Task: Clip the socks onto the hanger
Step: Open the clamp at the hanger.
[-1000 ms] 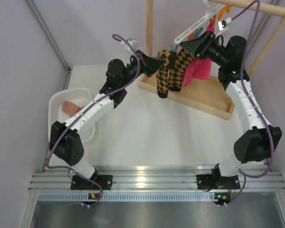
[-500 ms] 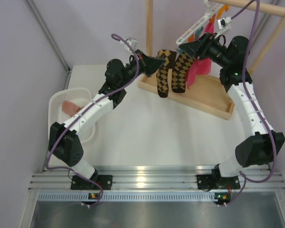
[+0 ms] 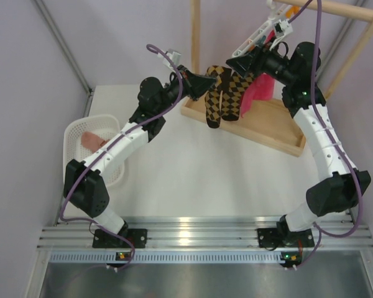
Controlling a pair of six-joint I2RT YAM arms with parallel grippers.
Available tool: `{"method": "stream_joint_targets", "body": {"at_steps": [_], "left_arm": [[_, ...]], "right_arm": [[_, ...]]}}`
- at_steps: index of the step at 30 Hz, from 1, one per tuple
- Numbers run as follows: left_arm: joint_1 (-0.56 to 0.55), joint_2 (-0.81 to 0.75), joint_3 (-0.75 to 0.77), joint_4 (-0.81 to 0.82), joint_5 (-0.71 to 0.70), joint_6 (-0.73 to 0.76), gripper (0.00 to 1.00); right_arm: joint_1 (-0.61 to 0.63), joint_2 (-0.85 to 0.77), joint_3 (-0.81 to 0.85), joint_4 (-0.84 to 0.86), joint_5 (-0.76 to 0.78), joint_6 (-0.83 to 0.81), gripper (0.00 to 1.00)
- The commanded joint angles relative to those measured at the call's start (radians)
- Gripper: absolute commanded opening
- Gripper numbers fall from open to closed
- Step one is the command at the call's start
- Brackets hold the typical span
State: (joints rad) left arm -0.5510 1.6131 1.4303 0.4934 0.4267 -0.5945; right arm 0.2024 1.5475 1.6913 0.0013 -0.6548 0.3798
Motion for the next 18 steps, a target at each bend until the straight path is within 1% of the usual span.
{"method": "stream_joint_targets", "body": {"at_steps": [1,5,7,15,16,18], "left_arm": [[0.003,-0.002,0.042,0.043,0.007,0.015,0.00],[0.003,-0.001,0.045,0.042,0.009,0.013,0.00],[0.003,-0.001,0.044,0.042,0.004,0.013,0.00],[0.003,-0.004,0.044,0.043,0.006,0.012,0.00],[0.003,-0.002,0.045,0.043,0.004,0.013,0.00],[0.003,-0.004,0.045,0.043,0.004,0.012,0.00]], "right_arm": [[0.023,0.011,0.065,-0.024,0.000,-0.085,0.72],[0.034,0.020,0.091,-0.078,0.003,-0.128,0.70],[0.037,0.017,0.093,-0.087,0.006,-0.142,0.68],[0.043,0.019,0.102,-0.110,0.012,-0.168,0.66],[0.043,0.019,0.100,-0.115,0.015,-0.171,0.65],[0.042,0.022,0.105,-0.121,0.032,-0.176,0.58]]}}
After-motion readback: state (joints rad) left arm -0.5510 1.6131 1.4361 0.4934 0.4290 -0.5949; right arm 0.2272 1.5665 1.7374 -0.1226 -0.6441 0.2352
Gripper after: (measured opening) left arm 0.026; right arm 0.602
